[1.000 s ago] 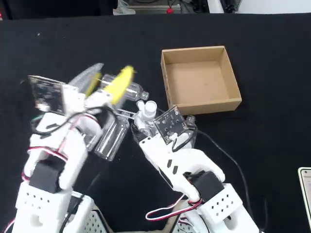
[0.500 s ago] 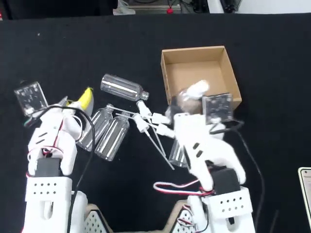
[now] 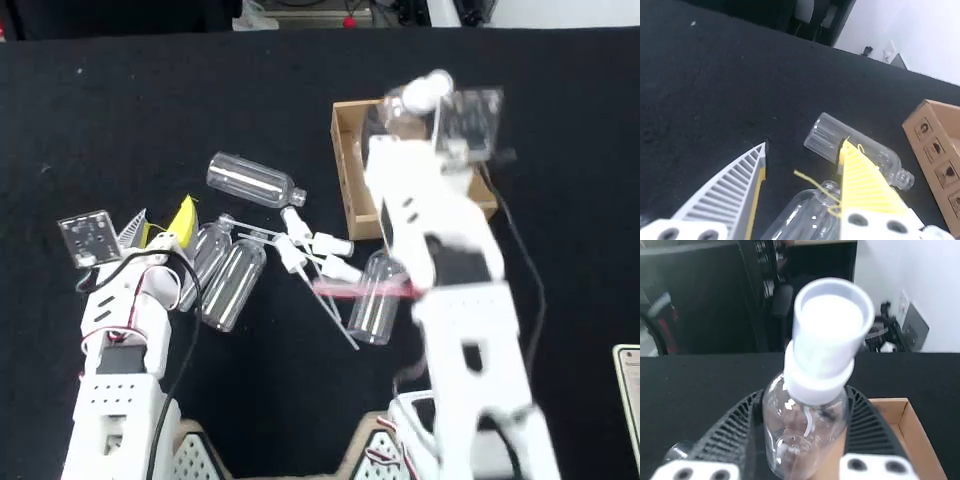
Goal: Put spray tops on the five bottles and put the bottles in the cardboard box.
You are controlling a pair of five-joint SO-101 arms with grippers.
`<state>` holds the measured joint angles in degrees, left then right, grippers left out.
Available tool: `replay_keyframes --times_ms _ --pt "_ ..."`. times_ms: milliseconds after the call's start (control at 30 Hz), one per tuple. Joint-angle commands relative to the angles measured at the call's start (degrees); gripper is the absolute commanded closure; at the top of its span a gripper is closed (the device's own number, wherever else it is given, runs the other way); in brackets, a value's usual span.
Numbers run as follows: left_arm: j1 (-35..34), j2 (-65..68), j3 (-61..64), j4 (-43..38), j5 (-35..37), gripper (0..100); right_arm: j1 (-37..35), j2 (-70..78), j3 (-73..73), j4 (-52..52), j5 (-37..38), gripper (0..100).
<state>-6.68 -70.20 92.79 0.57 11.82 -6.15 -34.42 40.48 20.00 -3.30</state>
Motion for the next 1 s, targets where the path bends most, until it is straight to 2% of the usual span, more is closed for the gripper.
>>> replay_keyframes --times_ms 0,300,600,800,967 --pt "1.8 -0.26 -0.4 -1.32 -1.76 77 2.37 13.41 -11.74 -1.93 -0.44 86.8" --pt "1.98 -0.26 -0.31 -1.32 -1.76 77 3.87 32.13 -21.76 -3.08 -0.18 86.8" --pt "2.07 -0.26 -0.31 -1.41 -1.76 77 5.71 42.51 -16.92 -25.76 -0.26 86.8" --pt "2.07 -0.26 -0.31 -1.41 -1.76 77 5.63 48.48 -17.1 -32.88 -0.44 86.8" --pt "2.15 -0.26 -0.31 -1.41 -1.76 77 4.04 49.98 -17.1 -32.88 -0.09 86.8"
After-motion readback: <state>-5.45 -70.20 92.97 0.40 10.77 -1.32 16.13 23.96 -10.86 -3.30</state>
